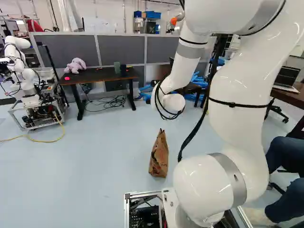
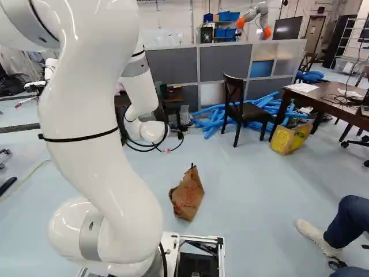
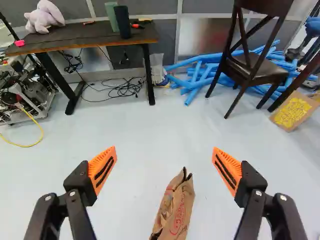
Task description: Pick up the bag on the ground and place it on the table
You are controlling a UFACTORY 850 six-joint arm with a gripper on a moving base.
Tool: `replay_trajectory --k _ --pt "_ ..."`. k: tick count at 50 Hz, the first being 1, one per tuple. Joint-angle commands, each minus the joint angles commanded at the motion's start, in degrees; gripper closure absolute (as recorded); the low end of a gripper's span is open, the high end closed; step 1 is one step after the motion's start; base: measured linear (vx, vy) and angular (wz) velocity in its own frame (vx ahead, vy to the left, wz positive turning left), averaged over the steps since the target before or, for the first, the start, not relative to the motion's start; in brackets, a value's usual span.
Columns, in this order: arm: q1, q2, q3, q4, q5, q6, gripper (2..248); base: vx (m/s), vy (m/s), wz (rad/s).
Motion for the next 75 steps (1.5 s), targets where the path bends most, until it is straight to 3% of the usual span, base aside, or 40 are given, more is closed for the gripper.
replay_trajectory --k 57,75 --pt "2.08 -20.3 -17.71 4.8 -11.84 0.0 3 0.0 0.0 0.0" --pt "2.79 -24.86 -21.38 7.0 -16.4 0.0 3 0.0 0.0 0.0"
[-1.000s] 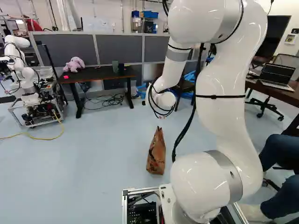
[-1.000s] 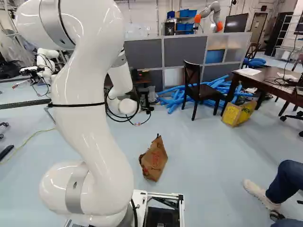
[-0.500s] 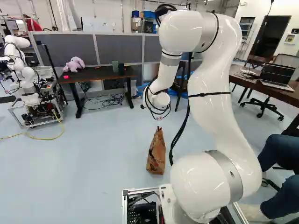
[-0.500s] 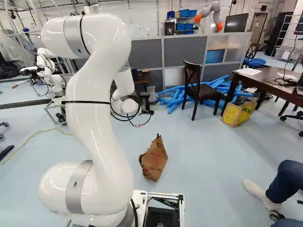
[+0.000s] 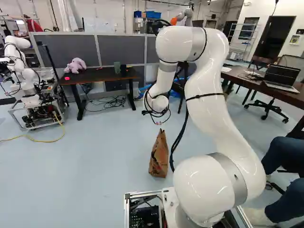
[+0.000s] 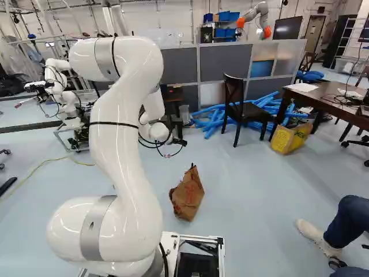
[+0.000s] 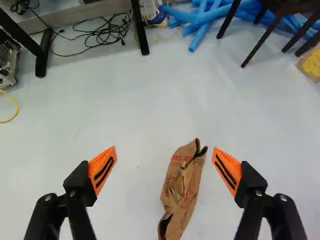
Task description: Pick up the bag on the ground and place it on the table
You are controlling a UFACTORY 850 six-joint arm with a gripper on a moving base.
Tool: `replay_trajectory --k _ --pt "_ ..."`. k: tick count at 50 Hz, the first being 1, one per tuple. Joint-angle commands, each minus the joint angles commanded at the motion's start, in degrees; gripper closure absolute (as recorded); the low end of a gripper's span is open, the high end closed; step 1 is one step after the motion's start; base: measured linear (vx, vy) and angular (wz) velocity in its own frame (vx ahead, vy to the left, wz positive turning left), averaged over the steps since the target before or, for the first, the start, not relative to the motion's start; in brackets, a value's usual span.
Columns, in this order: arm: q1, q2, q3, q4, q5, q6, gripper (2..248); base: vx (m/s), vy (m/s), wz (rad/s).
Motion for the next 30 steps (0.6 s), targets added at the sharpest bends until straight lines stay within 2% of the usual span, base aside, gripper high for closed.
replay_trajectory --k 30 --pt "0.43 -6.02 -3.57 3.76 -7.92 0.0 3 0.0 0.0 0.0"
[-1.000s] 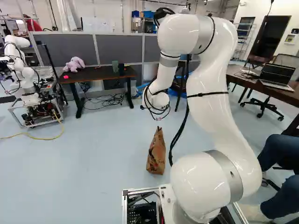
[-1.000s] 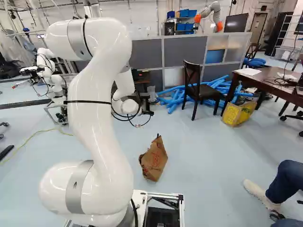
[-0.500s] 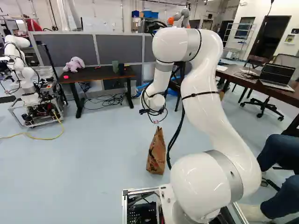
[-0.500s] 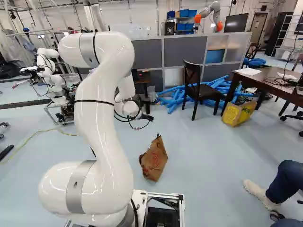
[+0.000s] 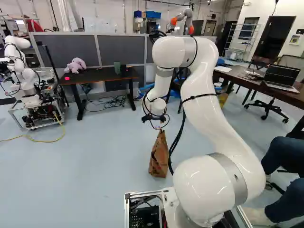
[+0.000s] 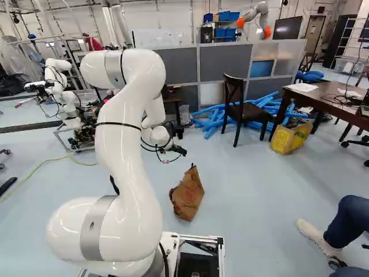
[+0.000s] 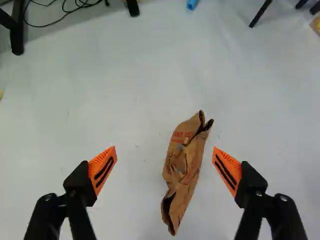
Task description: Pick up the bag on the ground and place it on the table
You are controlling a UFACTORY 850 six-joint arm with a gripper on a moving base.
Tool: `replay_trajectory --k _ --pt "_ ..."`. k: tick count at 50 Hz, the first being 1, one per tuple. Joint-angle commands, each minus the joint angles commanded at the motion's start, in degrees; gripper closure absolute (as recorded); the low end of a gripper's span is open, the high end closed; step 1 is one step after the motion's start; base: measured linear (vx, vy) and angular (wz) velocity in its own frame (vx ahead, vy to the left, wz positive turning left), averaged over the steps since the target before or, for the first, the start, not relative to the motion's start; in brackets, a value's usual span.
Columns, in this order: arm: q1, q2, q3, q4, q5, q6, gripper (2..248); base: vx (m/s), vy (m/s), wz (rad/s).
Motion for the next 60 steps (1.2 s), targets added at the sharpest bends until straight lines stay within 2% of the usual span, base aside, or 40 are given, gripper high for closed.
replay_trajectory --k 26,60 --pt "-0.57 -6.0 -4.69 3.09 -6.9 0.0 3 0.0 0.0 0.0" --pt "-1.61 -14.65 -13.1 4.6 -13.25 0.0 3 0.0 0.0 0.0"
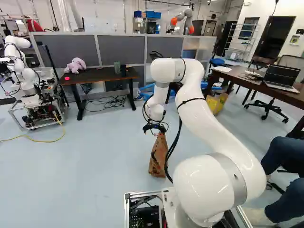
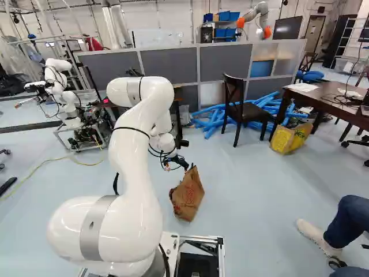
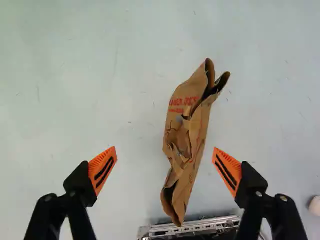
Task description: Pick up the bag on the ground and place it on the table
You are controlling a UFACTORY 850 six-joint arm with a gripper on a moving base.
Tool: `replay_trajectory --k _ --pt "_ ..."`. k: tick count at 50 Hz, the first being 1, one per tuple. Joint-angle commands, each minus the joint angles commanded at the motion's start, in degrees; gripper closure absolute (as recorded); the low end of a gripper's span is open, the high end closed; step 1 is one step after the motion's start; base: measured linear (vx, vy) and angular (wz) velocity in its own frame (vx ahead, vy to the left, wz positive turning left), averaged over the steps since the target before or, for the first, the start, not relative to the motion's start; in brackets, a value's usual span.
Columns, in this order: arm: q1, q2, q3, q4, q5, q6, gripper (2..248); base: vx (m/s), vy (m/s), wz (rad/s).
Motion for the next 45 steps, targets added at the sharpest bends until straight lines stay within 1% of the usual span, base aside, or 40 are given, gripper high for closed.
replay_trajectory --k 19,21,27,42,45 --pt "-0.01 -4.05 -3.16 0.35 -2.95 0.0 3 0.0 0.0 0.0" --pt "-0.01 -4.48 -3.49 0.36 -3.3 0.33 3 0.0 0.0 0.0" --pt "-0.01 -5.75 -4.5 0.36 -4.01 2.81 3 0.0 0.0 0.0" --pt "-0.01 -8.95 -7.1 0.36 -4.27 11.46 3 0.0 0.0 0.0" --pt "-0.01 -9.59 -7.62 0.36 -4.27 12.62 3 0.0 0.0 0.0"
